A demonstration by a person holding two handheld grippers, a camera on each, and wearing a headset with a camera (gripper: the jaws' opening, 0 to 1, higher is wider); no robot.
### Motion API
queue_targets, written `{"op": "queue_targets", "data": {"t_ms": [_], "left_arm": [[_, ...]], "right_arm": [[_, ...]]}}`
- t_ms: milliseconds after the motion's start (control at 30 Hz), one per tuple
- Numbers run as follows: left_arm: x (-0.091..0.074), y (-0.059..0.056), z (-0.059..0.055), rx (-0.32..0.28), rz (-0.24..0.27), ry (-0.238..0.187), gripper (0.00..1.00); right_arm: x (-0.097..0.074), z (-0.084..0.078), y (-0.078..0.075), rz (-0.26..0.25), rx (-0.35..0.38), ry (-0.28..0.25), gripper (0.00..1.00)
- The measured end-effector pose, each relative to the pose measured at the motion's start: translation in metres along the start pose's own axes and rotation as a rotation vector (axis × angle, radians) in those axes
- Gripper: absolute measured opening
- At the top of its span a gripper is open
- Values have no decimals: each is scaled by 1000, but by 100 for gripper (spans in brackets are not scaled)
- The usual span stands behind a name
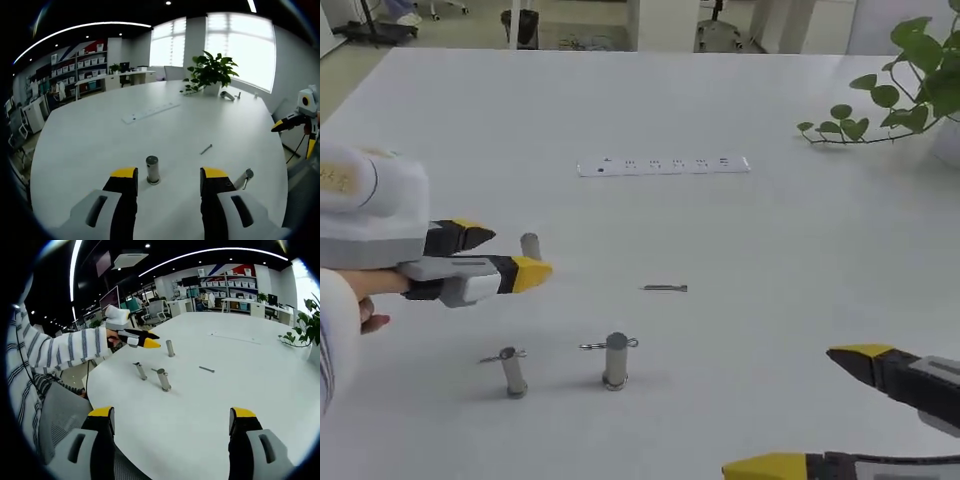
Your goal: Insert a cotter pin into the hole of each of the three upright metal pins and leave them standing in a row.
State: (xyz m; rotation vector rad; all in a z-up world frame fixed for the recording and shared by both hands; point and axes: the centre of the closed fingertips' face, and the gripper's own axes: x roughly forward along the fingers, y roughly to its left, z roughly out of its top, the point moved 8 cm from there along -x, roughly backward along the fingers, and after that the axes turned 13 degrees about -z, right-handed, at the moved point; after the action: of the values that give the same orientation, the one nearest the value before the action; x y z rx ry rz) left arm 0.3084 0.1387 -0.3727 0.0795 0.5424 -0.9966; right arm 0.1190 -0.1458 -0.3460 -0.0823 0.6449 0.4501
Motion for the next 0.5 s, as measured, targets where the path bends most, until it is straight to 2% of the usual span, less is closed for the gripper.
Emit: {"op": "queue_targets", "data": {"t_ms": [333, 500], "left_arm": [[10, 19, -5, -9, 34, 3, 41], [14, 22, -6, -4, 27, 3, 33]], "right_arm": [[-1, -2, 1, -14, -23, 21, 94], [0, -5, 2, -15, -27, 32, 94]]}}
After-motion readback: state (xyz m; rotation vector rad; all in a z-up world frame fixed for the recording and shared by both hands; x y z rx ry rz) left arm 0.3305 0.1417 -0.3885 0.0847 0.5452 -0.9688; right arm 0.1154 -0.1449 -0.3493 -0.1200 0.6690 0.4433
